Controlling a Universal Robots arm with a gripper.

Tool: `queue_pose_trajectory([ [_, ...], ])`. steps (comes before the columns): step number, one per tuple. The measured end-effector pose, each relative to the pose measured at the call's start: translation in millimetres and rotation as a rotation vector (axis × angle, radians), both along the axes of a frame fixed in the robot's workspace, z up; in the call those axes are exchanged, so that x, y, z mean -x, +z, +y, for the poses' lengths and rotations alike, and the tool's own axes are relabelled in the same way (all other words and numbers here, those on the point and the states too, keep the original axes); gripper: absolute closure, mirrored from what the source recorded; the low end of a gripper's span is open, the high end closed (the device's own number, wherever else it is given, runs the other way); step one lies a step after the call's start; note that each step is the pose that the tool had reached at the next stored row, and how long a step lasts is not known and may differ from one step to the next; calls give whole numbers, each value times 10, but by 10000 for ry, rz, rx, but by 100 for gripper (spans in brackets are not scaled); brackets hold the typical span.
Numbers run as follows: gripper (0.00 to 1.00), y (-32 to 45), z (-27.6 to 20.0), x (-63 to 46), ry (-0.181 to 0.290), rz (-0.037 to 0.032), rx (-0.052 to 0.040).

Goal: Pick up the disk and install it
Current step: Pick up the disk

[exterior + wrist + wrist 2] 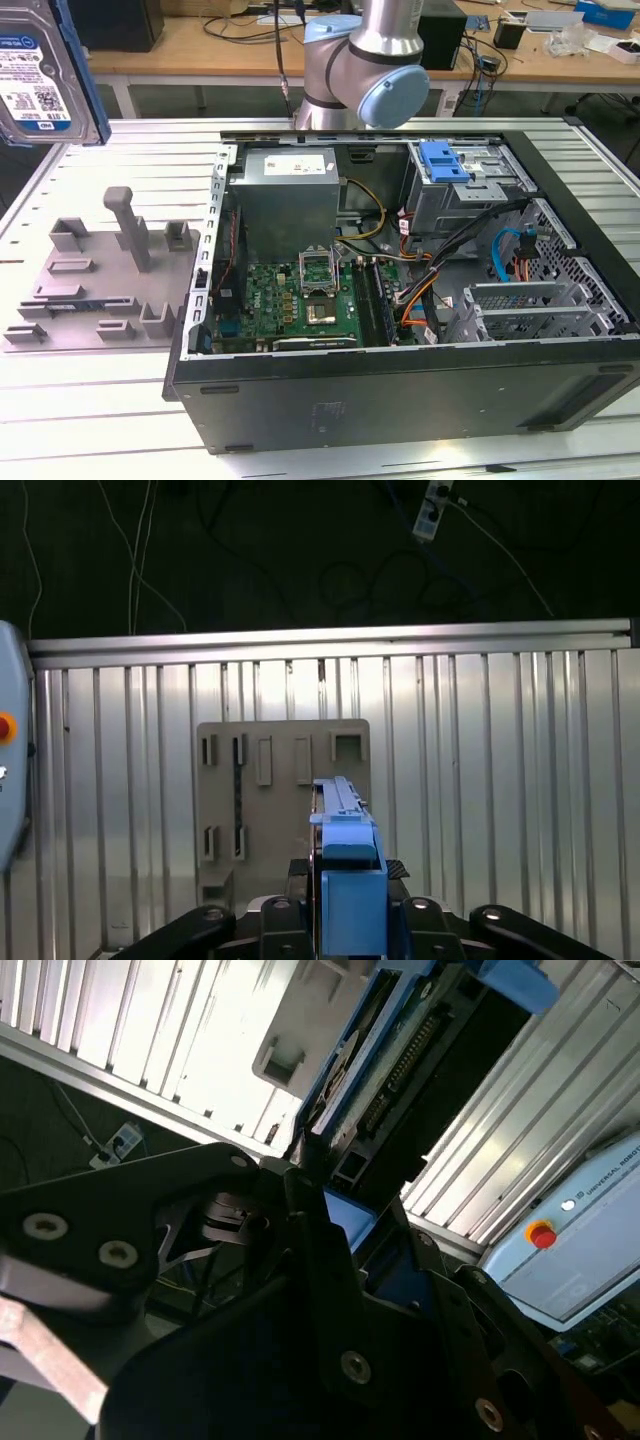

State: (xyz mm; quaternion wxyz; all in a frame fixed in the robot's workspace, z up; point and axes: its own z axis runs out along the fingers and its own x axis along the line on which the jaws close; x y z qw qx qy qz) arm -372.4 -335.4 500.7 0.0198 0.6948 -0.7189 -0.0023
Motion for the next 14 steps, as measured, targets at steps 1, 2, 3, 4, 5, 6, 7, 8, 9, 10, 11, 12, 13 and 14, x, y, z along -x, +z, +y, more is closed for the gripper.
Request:
queue_pose_trajectory([
  [1, 64, 3, -28, -27, -2, 7, -1],
  [2, 64, 5, -53, -51, -3, 14, -1],
  [3, 64, 10, -100, -95, -1, 30, -1],
  [4, 64, 15, -137, -129, -2, 43, 0],
  [5, 64, 17, -161, -151, -3, 51, 0],
  [6, 64, 20, -197, -183, -2, 60, 0],
  [7, 64, 23, -226, -209, 0, 66, 1],
  [8, 64, 26, -259, -238, -2, 74, 0],
  [9, 64, 27, -284, -260, -3, 79, 0],
  [10, 64, 31, -320, -292, -2, 87, 0],
  [11, 64, 33, -348, -317, -1, 94, 0],
  [12, 64, 35, -398, -361, -3, 104, -1],
  [13, 64, 37, -455, -408, -1, 113, 0],
  [14, 64, 38, -486, -434, -2, 119, 0],
])
